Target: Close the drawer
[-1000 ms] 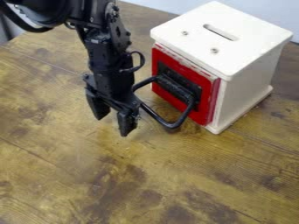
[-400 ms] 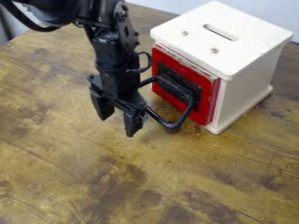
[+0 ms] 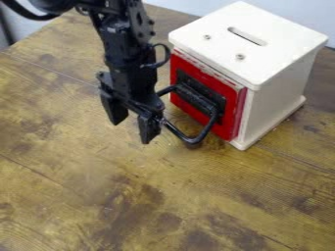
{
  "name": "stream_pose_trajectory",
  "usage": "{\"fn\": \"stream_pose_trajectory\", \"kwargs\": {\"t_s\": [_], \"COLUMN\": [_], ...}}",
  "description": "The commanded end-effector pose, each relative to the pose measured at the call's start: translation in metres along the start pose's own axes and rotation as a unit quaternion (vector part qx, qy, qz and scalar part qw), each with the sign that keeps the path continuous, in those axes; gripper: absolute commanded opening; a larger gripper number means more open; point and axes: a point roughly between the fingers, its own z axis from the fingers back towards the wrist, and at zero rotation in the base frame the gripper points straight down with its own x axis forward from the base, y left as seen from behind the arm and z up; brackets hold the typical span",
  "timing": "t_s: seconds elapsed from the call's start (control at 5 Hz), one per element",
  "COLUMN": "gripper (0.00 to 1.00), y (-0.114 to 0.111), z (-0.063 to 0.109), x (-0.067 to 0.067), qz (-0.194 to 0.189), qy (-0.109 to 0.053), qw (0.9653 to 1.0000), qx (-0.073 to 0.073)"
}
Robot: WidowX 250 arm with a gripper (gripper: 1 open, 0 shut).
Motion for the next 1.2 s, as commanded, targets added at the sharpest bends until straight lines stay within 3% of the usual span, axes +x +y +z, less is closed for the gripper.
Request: {"fn": "stream_pose_trajectory", "kwargs": {"t_s": [0.0, 0.2, 0.4, 0.6, 1.0], "gripper": [1.00, 1.00, 1.00, 1.00, 1.00], "y": [0.016, 0.020, 0.023, 0.027, 0.045], "z": [0.035, 0.056, 0.079, 0.102, 0.087], "x": [0.009, 0.010, 0.010, 0.010, -0.001], "qz": [-0.001, 0.024, 0.047, 0.069, 0.138], "qy": [-0.036, -0.036, -0.046, -0.042, -0.039], "qw": [0.9993, 0.9989, 0.9975, 0.9964, 0.9891], "qx": [0.012, 0.017, 0.027, 0.025, 0.033]}}
